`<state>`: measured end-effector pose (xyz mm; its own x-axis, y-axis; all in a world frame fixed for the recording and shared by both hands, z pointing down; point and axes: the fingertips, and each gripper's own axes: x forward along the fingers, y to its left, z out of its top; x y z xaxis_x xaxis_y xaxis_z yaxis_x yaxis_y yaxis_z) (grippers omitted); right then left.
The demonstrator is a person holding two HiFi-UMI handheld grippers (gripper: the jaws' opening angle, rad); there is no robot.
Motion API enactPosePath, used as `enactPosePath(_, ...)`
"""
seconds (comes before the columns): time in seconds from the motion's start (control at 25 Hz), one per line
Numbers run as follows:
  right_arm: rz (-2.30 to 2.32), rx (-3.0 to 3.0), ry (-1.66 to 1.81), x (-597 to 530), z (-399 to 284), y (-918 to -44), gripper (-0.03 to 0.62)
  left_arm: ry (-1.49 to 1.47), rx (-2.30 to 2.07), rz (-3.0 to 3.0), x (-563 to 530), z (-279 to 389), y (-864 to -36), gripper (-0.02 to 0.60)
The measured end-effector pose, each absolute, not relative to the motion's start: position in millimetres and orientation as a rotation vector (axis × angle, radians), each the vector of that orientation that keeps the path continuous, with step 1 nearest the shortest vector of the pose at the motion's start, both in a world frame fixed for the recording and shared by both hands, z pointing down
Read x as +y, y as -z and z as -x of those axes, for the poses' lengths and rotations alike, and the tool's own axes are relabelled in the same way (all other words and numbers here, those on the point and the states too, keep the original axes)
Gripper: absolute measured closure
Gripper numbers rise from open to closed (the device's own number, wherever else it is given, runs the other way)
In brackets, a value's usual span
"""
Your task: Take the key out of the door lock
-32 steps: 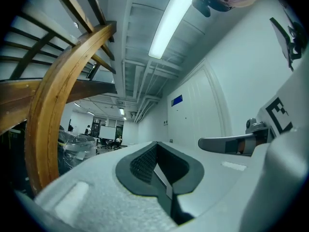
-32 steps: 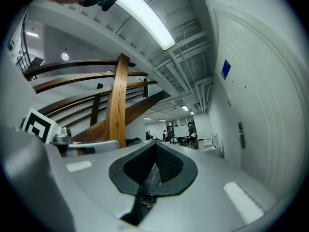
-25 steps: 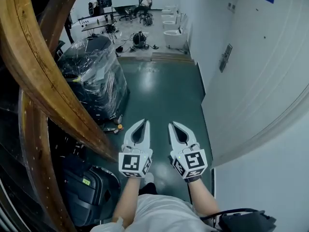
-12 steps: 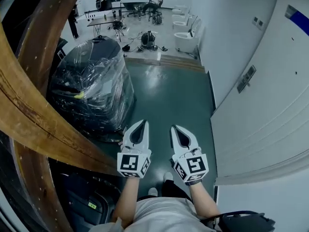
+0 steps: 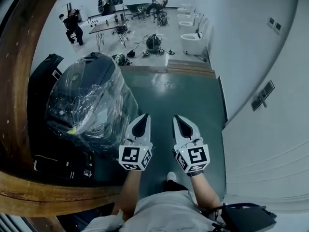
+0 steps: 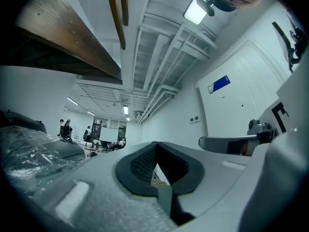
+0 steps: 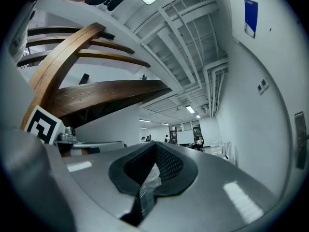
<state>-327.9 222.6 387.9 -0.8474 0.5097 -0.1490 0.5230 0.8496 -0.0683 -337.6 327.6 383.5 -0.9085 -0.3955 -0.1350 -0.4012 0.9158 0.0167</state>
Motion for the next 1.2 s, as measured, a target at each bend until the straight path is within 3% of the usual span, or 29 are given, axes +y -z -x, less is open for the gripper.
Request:
enactPosePath(0.48,-0.844,2.937,0.179,205.5,529.9,-387.5,0.591,-0.087,2.991,0.555,332.0,531.6,-385.9,0.581)
enactPosePath(0.88,-0.548,3.015,0.101,174.6,689.3,-389.3,0.591,-0.146,2.851,0.958,270.1,720.6,-372.8,0.581)
enactPosePath(1.2,-0.134,3.091,0.064,103.9,744.8,-399.7,0.591,-0.222,2.745,1.332,193.4,815.2,-385.8,0.581)
